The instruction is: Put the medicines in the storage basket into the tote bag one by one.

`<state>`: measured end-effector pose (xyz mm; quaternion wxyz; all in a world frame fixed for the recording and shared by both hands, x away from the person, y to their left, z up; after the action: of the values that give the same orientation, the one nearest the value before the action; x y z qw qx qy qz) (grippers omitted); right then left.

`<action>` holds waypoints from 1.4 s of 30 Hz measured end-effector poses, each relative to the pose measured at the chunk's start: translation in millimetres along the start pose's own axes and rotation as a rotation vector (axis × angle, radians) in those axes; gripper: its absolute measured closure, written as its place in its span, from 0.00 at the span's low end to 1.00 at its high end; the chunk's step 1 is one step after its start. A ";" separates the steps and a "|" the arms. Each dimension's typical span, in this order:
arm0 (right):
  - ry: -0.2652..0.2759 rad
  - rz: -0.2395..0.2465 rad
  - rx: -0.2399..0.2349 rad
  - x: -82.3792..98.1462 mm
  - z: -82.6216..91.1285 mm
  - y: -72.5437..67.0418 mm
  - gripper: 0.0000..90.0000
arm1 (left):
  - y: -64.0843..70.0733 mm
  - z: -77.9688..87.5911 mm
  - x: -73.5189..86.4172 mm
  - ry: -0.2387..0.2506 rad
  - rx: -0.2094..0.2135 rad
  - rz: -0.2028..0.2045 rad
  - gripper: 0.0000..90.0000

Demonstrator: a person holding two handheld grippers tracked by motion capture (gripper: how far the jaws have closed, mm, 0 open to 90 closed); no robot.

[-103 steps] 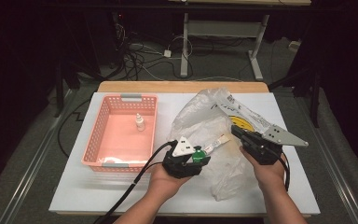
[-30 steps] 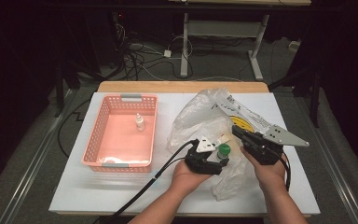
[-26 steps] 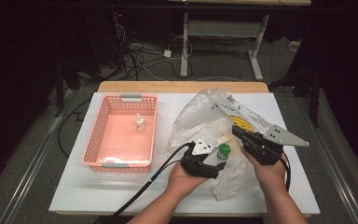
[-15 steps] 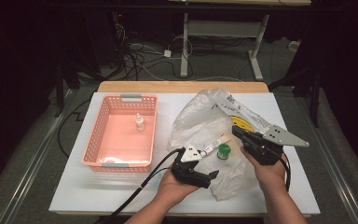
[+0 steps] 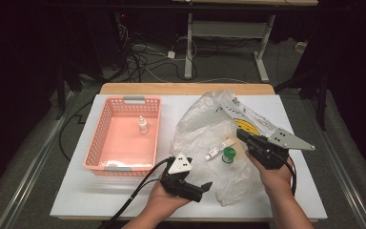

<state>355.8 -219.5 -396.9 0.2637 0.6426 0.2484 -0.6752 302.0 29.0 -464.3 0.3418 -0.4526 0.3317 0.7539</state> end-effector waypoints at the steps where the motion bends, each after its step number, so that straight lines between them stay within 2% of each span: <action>1: 0.000 0.001 0.000 0.0 0.0 0.0 1.00 | -0.6 4.1 0.0 0.000 -0.005 -0.003 0.00; 7: -0.006 0.003 -0.003 0.5 -0.7 -1.4 1.00 | -8.3 21.8 1.0 0.009 -0.031 -0.017 0.00; 10: -0.006 0.005 -0.004 0.2 -1.0 -2.4 1.00 | -13.3 27.5 1.7 0.029 -0.042 0.000 0.00; 15: -0.006 0.006 -0.006 0.0 -0.6 -2.7 1.00 | -19.2 35.2 0.5 0.038 -0.060 0.007 0.00; 24: -0.002 0.003 -0.006 -0.2 0.6 -1.2 1.00 | -33.1 55.3 -2.5 0.061 -0.125 0.025 0.00; 31: 0.000 -0.003 -0.003 0.0 1.1 -0.2 1.00 | -50.7 72.9 -2.2 0.057 -0.205 0.015 0.00; 42: -0.006 -0.002 -0.001 1.3 1.6 1.7 1.00 | -79.9 96.5 -0.5 0.067 -0.285 0.060 0.00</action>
<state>355.7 -221.9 -398.1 0.2640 0.6403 0.2485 -0.6771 323.4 150.6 -443.3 0.2401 -0.5112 0.2459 0.7877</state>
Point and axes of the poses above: each handheld gripper's, and its own axes: z roughly backward along the jaws, x roughly out of its underside, y roughly to its right, the point moved 3 cm from there along -z, roughly forward along the jaws, and after that the axes turned 10 degrees about y, right-handed, at the moved point
